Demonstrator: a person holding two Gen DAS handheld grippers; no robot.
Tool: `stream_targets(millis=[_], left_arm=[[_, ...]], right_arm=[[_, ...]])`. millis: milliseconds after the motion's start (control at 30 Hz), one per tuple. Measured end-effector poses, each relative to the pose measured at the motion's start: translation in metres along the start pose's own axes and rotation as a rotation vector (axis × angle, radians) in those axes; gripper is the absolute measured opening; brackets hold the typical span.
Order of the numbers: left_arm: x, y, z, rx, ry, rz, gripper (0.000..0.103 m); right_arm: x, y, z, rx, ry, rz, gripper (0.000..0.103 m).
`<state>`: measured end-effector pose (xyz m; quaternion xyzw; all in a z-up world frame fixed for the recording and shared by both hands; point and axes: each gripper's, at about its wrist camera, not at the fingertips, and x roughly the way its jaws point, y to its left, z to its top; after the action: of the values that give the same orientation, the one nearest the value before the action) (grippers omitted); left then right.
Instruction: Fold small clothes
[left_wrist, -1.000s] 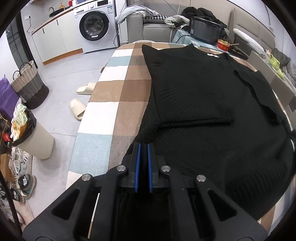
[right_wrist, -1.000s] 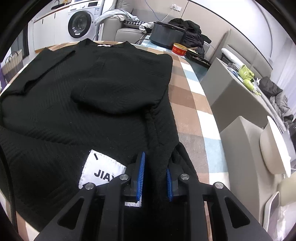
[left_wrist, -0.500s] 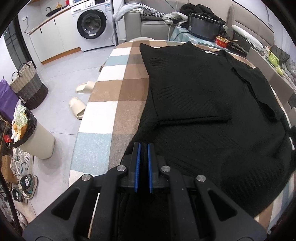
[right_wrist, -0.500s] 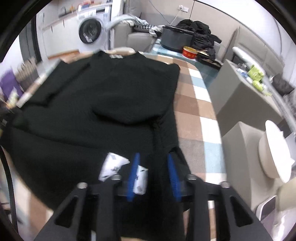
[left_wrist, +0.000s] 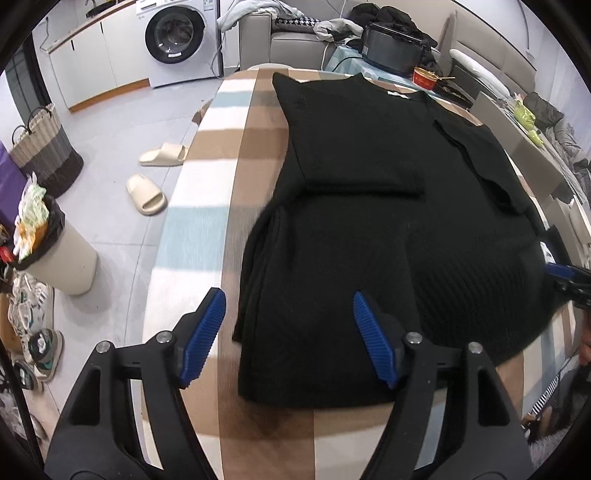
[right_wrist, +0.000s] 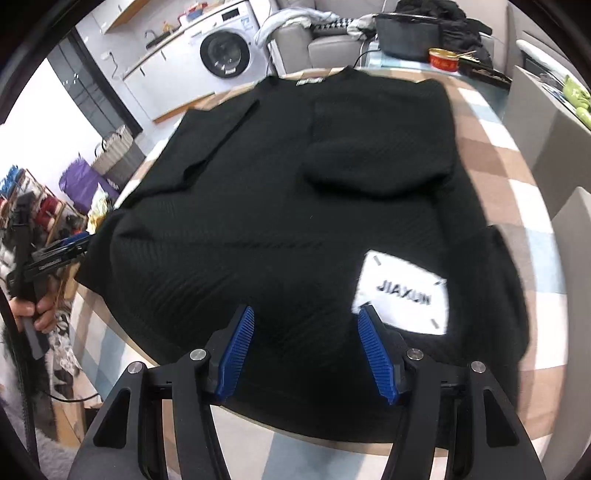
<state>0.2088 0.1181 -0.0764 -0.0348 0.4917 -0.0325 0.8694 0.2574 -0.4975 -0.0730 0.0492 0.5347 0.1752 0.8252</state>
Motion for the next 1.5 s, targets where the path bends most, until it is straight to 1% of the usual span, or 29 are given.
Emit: stream_targets(millis=[133, 300, 367, 467, 533, 600, 633, 700, 800, 867, 933, 967, 1000, 1067, 1100, 1133, 1167, 1200, 1233, 1300, 1333, 1367, 1400, 1433, 1467, 1500], left_arm=[[0.003, 0.001, -0.013, -0.010, 0.027, -0.030, 0.070], [0.009, -0.003, -0.017, -0.006, 0.040, -0.045, 0.071], [0.010, -0.004, -0.017, 0.001, 0.047, -0.043, 0.071], [0.007, -0.006, -0.017, 0.022, 0.050, -0.050, 0.071], [0.002, -0.005, -0.019, 0.029, 0.048, -0.059, 0.071], [-0.004, -0.005, -0.024, 0.045, 0.047, -0.077, 0.071], [-0.005, -0.006, -0.026, 0.052, 0.044, -0.080, 0.071], [-0.006, -0.005, -0.027, 0.052, 0.039, -0.075, 0.071], [-0.002, 0.001, -0.025, 0.023, 0.036, -0.089, 0.071], [0.005, 0.007, -0.023, -0.010, 0.050, -0.093, 0.070], [0.010, 0.013, -0.021, -0.045, 0.047, -0.096, 0.060], [0.009, 0.015, -0.020, -0.051, 0.038, -0.089, 0.047], [0.007, 0.016, -0.020, -0.049, 0.021, -0.088, 0.030], [0.000, 0.019, -0.018, -0.047, -0.012, -0.101, 0.017], [-0.005, 0.023, -0.018, -0.059, -0.036, -0.115, 0.011], [-0.011, 0.026, -0.017, -0.073, -0.060, -0.132, 0.008], [-0.015, 0.029, -0.017, -0.083, -0.079, -0.143, 0.008], [-0.021, 0.033, -0.016, -0.097, -0.108, -0.153, 0.008], [-0.026, 0.035, -0.015, -0.106, -0.127, -0.158, 0.008], [-0.031, 0.038, -0.013, -0.106, -0.142, -0.158, 0.008], [-0.032, 0.038, -0.013, -0.106, -0.139, -0.157, 0.008], [-0.030, 0.039, -0.012, -0.108, -0.132, -0.157, 0.008], [-0.029, 0.039, -0.013, -0.107, -0.128, -0.157, 0.008], [-0.026, 0.037, -0.013, -0.102, -0.118, -0.160, 0.009], [-0.023, 0.035, -0.013, -0.101, -0.104, -0.154, 0.009], [-0.020, 0.034, -0.013, -0.098, -0.086, -0.149, 0.009]], right_arm=[[0.010, 0.004, 0.002, -0.013, 0.011, -0.010, 0.060], [0.010, 0.004, 0.005, -0.017, 0.012, -0.018, 0.060], [0.002, 0.001, 0.006, -0.004, -0.017, -0.021, 0.060], [-0.027, -0.017, 0.002, 0.039, -0.096, -0.030, 0.060], [-0.044, -0.034, -0.001, 0.082, -0.134, -0.066, 0.060], [-0.053, -0.050, -0.006, 0.115, -0.146, -0.095, 0.064], [-0.054, -0.057, -0.008, 0.131, -0.140, -0.106, 0.066], [-0.054, -0.069, -0.011, 0.167, -0.132, -0.113, 0.066], [-0.043, -0.074, -0.014, 0.182, -0.095, -0.040, 0.066], [-0.033, -0.073, -0.015, 0.182, -0.078, -0.045, 0.066], [-0.026, -0.073, -0.015, 0.180, -0.068, -0.050, 0.065], [-0.027, -0.075, -0.016, 0.177, -0.077, -0.047, 0.063], [-0.027, -0.075, -0.017, 0.171, -0.085, -0.045, 0.057], [-0.027, -0.074, -0.017, 0.164, -0.085, -0.045, 0.023], [-0.030, -0.073, -0.018, 0.155, -0.104, -0.025, 0.017], [-0.033, -0.072, -0.019, 0.146, -0.122, -0.014, 0.006], [-0.038, -0.072, -0.020, 0.140, -0.144, 0.005, 0.002], [-0.044, -0.071, -0.020, 0.139, -0.169, 0.019, 0.002], [-0.049, -0.072, -0.019, 0.137, -0.189, 0.015, 0.001], [-0.057, -0.075, -0.018, 0.135, -0.205, -0.042, 0.002], [-0.060, -0.080, -0.018, 0.144, -0.205, -0.065, 0.005], [-0.060, -0.085, -0.017, 0.161, -0.197, -0.077, 0.017], [-0.060, -0.093, -0.017, 0.191, -0.186, -0.091, 0.026], [-0.061, -0.097, -0.016, 0.205, -0.187, -0.092, 0.043], [-0.060, -0.102, -0.014, 0.208, -0.198, -0.090, 0.047], [-0.058, -0.104, -0.013, 0.204, -0.197, -0.091, 0.047]])
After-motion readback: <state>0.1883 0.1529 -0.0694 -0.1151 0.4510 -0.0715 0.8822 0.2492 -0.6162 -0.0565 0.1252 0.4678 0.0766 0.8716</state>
